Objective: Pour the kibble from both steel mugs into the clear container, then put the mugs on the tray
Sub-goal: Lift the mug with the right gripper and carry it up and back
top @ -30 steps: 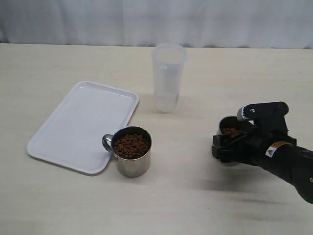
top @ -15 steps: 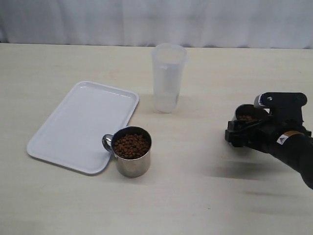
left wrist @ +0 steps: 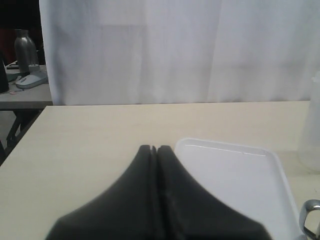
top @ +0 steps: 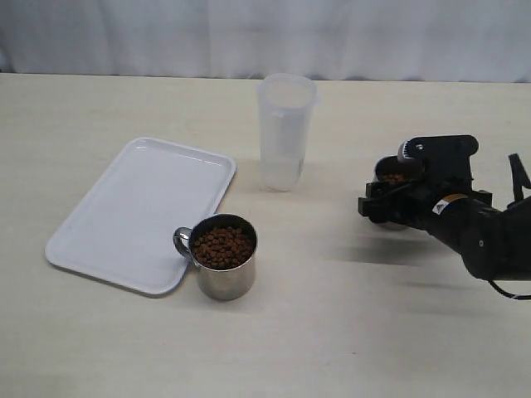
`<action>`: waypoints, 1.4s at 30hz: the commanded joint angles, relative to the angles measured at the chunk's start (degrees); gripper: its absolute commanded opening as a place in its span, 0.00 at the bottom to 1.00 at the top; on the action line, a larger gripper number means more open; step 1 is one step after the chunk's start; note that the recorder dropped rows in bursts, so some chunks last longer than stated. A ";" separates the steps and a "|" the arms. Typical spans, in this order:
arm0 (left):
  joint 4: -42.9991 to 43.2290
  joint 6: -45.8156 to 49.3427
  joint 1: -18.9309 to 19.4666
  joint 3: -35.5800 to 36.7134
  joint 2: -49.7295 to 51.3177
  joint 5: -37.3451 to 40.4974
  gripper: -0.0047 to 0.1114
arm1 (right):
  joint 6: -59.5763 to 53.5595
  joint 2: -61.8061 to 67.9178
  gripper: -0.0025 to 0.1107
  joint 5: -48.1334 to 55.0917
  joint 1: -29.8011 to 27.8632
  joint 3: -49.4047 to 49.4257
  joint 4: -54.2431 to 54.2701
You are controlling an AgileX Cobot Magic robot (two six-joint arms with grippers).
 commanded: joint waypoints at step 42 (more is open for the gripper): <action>-0.08 -0.62 -0.17 0.08 -0.08 -0.31 0.04 | -5.52 14.06 0.80 -19.47 -0.24 -4.98 -4.43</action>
